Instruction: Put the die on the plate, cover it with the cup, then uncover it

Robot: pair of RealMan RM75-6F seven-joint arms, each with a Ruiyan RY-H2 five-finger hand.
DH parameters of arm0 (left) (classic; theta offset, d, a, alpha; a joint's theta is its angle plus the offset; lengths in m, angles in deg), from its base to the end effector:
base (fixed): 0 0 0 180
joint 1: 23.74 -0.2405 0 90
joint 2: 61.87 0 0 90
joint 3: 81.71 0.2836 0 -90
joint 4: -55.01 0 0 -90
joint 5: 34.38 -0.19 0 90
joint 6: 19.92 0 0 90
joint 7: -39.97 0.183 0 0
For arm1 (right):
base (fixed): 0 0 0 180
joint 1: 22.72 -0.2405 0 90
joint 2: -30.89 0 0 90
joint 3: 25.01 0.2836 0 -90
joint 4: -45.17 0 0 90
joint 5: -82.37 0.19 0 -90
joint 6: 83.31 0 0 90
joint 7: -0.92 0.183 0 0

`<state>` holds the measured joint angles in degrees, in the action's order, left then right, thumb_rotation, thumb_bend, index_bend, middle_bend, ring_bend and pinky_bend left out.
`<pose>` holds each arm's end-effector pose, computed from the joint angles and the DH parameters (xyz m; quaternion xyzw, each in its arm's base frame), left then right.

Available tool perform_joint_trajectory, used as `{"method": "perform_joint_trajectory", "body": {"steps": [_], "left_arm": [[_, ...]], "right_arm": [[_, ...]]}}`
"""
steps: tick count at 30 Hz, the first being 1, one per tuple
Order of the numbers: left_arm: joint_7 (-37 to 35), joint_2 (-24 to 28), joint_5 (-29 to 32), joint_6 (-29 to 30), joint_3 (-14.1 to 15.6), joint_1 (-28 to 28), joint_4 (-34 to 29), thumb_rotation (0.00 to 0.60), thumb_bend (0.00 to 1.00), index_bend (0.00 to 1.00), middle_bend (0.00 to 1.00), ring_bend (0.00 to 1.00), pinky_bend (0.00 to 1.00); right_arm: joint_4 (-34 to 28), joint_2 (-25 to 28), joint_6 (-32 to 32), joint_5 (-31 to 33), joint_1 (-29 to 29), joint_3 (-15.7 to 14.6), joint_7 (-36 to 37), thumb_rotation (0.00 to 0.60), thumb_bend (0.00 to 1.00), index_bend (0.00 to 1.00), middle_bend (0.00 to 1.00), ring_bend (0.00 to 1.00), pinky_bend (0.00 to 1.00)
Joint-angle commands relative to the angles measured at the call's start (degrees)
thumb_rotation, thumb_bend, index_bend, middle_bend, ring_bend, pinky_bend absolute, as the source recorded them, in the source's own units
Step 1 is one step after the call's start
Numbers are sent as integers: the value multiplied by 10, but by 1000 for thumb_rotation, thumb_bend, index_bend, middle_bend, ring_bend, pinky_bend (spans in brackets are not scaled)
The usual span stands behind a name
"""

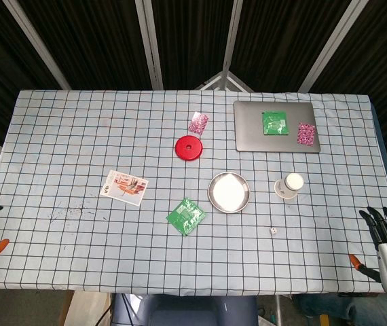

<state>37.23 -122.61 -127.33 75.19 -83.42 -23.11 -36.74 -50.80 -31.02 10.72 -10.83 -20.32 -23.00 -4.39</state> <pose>-0.3146 0.1906 0.2255 -0.5910 -0.3319 -0.4297 0.5966 -0.3120 -0.1754 0.2118 0.5908 -0.3369 0.3964 0.6167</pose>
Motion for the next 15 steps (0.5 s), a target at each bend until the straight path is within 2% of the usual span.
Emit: {"method": "perform_joint_trajectory", "body": {"steps": [1, 10, 15], "left_arm": [[-1, 1, -3, 4, 1, -2, 0, 600, 236, 299, 0, 0, 128], [2, 0, -7, 7, 2, -3, -1, 600, 236, 300, 0, 0, 128], [8, -4, -1, -6, 0, 3, 0, 600, 236, 300, 0, 0, 128]], "right_arm": [[-1, 0, 1, -2, 1, -1, 0, 600, 148, 159, 140, 0, 0], [0, 1, -1, -1, 1, -2, 0, 600, 148, 159, 140, 0, 0], [-1, 0, -5, 2, 0, -2, 0, 600, 149, 193, 140, 0, 0]]}}
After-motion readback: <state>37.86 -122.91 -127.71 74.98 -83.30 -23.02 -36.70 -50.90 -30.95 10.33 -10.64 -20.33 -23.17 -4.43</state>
